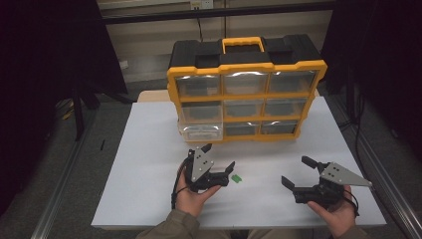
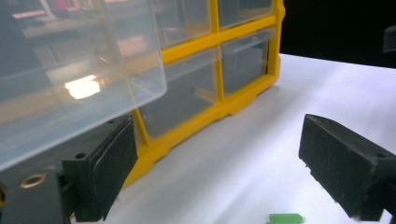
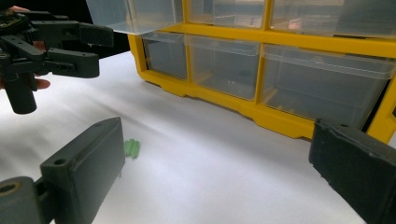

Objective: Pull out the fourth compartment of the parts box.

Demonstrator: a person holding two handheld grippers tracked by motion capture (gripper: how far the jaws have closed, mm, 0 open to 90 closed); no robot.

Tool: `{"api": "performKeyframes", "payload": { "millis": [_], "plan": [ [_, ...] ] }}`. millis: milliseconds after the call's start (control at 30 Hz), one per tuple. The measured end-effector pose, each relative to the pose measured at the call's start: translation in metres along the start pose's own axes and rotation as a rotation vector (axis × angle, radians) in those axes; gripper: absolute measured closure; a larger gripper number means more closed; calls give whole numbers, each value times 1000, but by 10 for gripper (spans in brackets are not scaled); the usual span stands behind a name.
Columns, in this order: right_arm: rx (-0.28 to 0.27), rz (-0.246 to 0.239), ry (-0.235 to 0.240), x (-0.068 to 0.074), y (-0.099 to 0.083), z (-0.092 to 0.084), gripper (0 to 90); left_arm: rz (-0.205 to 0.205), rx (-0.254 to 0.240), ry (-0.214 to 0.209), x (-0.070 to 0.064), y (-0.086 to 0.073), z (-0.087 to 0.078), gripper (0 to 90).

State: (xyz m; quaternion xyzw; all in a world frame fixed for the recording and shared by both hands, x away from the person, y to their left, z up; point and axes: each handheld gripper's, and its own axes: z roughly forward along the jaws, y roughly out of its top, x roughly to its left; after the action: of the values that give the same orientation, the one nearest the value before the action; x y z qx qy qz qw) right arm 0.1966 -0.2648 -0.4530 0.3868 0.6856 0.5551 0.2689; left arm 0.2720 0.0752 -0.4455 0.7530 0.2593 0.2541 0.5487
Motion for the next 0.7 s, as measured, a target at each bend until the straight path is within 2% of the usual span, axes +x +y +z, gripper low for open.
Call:
{"api": "performKeyframes", "payload": {
  "millis": [167,200,233,400,467,500,633,667,700],
  "plan": [
    [2,-1,1,-1,-1,0,35,-26,30,-37,0,-3,5,109],
    [2,-2,2,-1,-1,-1,35,-24,49,-35,-1,-3,5,108],
    [1,2,0,-1,-1,-1,35,-28,48,-51,-1,-3,7,106],
    [2,3,3,-1,-1,-1,35,-47,77,-82,0,-5,10,101],
    [2,2,1,-1,-1,-1,35,-59,114,-88,0,-5,12,99],
    [2,2,1,-1,-1,-1,35,-59,114,-88,0,-5,12,99],
    [6,6,3,-1,-1,-1,35,-75,147,-136,-1,-8,17,99],
    [6,6,3,-1,-1,-1,35,-73,168,-128,-2,-8,18,99],
    [6,6,2,-1,-1,-1,35,-79,167,-151,-2,-9,19,99]
  ]
}}
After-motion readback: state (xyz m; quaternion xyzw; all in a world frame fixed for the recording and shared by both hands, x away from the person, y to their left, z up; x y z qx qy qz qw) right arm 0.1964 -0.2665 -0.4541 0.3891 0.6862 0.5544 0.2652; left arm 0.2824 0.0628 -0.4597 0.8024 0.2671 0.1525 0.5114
